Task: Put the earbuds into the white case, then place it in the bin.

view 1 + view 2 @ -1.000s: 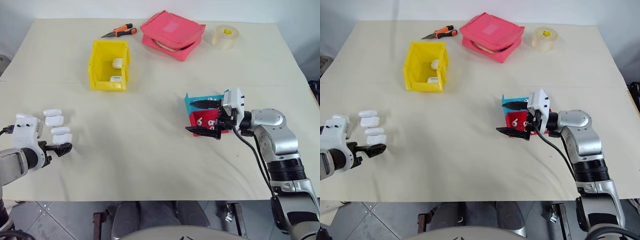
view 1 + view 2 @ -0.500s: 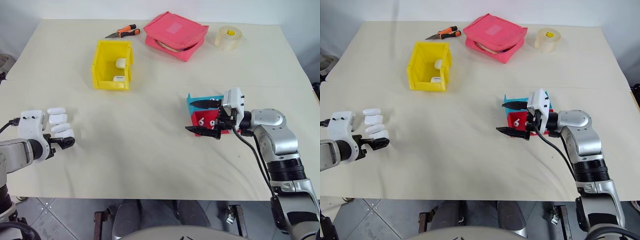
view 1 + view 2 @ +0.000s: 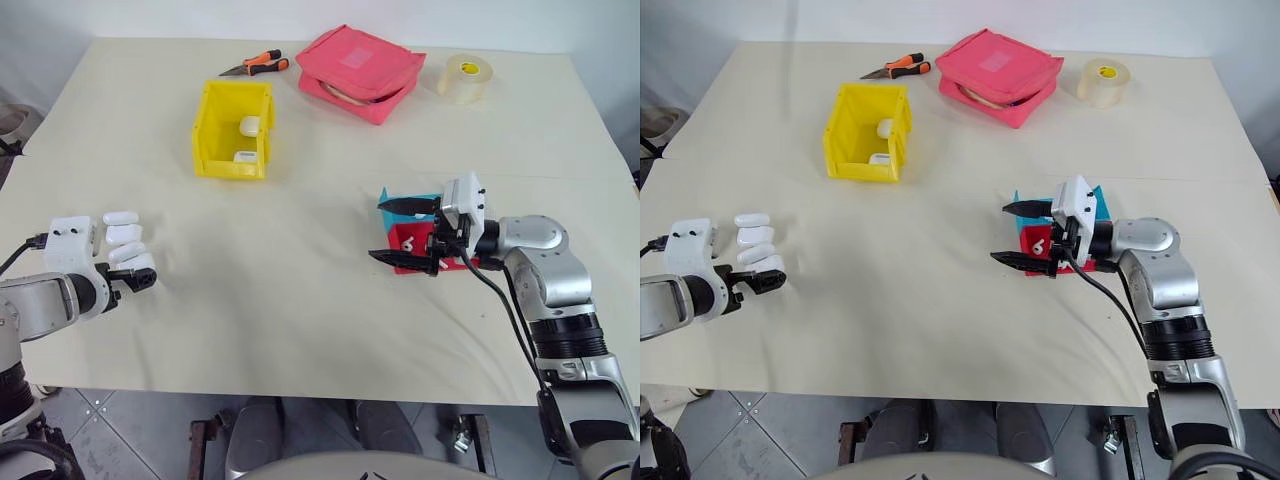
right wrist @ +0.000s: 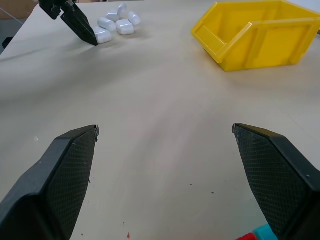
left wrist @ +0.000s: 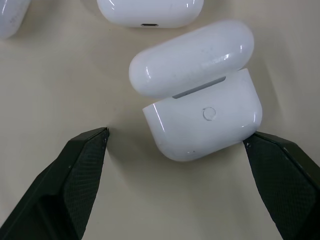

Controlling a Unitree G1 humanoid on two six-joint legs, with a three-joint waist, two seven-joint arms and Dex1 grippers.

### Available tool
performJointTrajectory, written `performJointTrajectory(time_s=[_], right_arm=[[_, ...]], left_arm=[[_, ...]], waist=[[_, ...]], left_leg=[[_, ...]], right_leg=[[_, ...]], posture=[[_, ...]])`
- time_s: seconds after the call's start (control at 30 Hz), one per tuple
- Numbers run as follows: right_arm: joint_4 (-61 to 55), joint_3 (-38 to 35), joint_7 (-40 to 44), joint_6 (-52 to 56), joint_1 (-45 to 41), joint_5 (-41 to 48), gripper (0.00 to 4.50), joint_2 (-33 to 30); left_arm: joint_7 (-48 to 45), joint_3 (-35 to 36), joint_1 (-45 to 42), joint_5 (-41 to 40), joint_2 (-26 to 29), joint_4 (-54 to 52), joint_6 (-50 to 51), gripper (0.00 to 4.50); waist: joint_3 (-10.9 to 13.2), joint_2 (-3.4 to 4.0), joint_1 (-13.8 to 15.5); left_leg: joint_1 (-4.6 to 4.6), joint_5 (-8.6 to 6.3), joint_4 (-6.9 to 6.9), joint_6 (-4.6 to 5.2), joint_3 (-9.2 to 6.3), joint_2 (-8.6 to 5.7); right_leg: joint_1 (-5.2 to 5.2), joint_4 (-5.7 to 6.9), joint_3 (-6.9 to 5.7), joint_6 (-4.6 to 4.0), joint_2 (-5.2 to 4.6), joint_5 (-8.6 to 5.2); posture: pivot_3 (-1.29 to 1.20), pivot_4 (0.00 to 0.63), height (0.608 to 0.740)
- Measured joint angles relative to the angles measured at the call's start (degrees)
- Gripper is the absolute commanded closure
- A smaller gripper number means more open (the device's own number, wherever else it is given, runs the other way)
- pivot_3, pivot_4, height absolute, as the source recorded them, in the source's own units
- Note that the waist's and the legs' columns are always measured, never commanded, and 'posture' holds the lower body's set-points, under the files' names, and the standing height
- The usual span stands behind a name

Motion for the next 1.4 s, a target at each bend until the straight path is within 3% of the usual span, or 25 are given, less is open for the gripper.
performJointTrajectory(time_s=[0.13, 0.43, 0.5, 0.83, 0.9, 1.07, 1.33, 1.4], right_arm=[[0.8, 0.0, 0.0, -0.7, -0.4, -0.3, 0.0, 0.2], [1.1, 0.0, 0.1, -1.0, -1.0, -0.8, 0.0, 0.4], [1.2, 0.0, 0.1, -1.0, -1.0, -0.8, 0.0, 0.4], [1.8, 0.0, 0.0, -1.0, -1.1, -0.9, 0.0, 0.5], [1.8, 0.0, 0.0, -1.0, -1.0, -0.9, 0.0, 0.5], [1.8, 0.0, 0.0, -1.0, -1.0, -0.9, 0.0, 0.5], [1.8, 0.0, 0.3, -1.0, -1.0, -1.0, 0.0, 0.5], [1.9, 0.1, 0.4, -1.1, -1.0, -1.0, 0.0, 0.5]], left_arm=[[3.8, 0.3, -0.9, -1.6, -1.4, 1.3, -0.1, 0.88], [11.8, 1.8, -2.3, -5.6, -3.9, 2.6, -0.5, 3.7], [12.6, 2.0, -2.4, -6.0, -4.1, 2.7, -0.5, 4.16], [2.2, 0.6, 4.3, -7.6, 1.1, -4.3, -0.6, 4.16], [0.9, 2.4, 5.6, -8.9, -0.2, -5.4, -0.6, 4.16], [1.4, 6.4, 7.4, -14.6, -1.9, -5.5, -0.5, 2.98], [10.0, 3.6, 4.6, -19.7, -0.4, -5.4, 0.9, 0.41], [12.8, 2.1, 3.0, -19.2, -0.4, -5.1, 0.9, 0.07]], waist=[[-0.1, 0.19, 0.0], [-0.1, 0.2, 0.0], [-0.1, 0.2, 0.0], [0.0, 0.19, -0.1], [0.0, 0.2, -0.1], [0.0, 0.15, 0.0], [0.0, 0.11, -0.2], [0.1, 0.0, -0.2]], left_leg=[[0.07, 0.0, 0.0, 0.0, 0.0, 0.0], [0.06, 0.12, 0.0, -0.22, 0.0, -0.03], [0.06, 0.12, 0.0, -0.22, 0.01, -0.03], [-0.1, 0.06, -0.08, -0.29, 0.07, 0.0], [-0.1, 0.06, -0.12, -0.28, 0.09, 0.01], [-0.12, 0.04, -0.07, -0.26, 0.05, 0.02], [-0.1, 0.07, -0.07, -0.29, -0.01, 0.1], [-0.12, 0.08, -0.07, -0.31, 0.0, 0.08]], right_leg=[[0.05, 0.02, 0.0, 0.0, 0.08, 0.0], [0.05, 0.0, 0.01, 0.0, 0.07, 0.0], [0.05, -0.01, 0.01, 0.0, 0.06, 0.0], [-0.03, -0.29, 0.02, -0.01, 0.06, -0.01], [-0.03, -0.34, 0.02, -0.01, 0.01, -0.01], [0.01, -0.37, -0.01, -0.01, -0.02, 0.0], [0.0, -0.31, -0.02, -0.01, 0.1, 0.0], [-0.01, -0.3, -0.02, -0.01, 0.16, 0.0]], posture=[[0.0, 0.15, 0.74], [0.0, 0.15, 0.74], [0.0, 0.15, 0.74], [0.0, 0.15, 0.74], [0.0, 0.15, 0.74], [0.0, 0.15, 0.74], [0.0, 0.15, 0.74], [0.0, 0.15, 0.74]])
